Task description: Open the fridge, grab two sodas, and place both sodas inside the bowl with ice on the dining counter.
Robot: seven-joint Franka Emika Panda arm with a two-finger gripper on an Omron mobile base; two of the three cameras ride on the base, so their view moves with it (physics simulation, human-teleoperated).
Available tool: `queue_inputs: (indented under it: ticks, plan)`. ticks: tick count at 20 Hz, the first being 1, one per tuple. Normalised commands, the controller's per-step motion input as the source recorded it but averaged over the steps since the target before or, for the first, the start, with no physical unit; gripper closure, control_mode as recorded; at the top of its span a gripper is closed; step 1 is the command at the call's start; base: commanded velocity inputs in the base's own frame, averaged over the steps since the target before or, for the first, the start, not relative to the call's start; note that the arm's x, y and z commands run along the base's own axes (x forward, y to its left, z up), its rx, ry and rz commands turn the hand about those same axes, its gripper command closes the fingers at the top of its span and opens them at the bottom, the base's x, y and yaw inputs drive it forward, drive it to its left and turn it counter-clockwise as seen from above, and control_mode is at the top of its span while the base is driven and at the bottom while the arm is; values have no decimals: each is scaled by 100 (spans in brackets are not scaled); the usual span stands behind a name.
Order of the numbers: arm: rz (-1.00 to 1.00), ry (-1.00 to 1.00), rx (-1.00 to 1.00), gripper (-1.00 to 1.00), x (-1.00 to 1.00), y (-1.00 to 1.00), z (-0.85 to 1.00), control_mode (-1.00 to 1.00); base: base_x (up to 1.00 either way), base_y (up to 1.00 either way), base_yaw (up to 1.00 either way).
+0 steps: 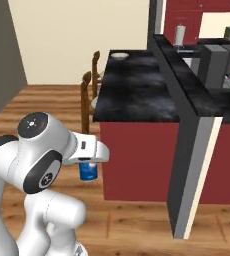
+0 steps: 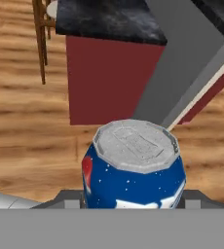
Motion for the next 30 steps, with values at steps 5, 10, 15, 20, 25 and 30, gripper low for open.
queue_inputs:
  ticks: [5, 10, 15, 20, 25, 30]
  plan:
    - [0, 0, 0, 100, 0, 0, 0, 100, 56, 100, -26]
    - [0, 0, 0, 100, 0, 0, 0, 100, 86, 100, -20]
    - [0, 0, 0, 100, 0, 0, 0, 100, 89, 96, -22]
    - [0, 0, 0, 100, 0, 0, 0, 100, 80, 87, -31]
    - [0, 0, 0, 100, 0, 0, 0, 100, 49, 76, -45]
    - [0, 0, 0, 100, 0, 0, 0, 100, 45, 77, -44]
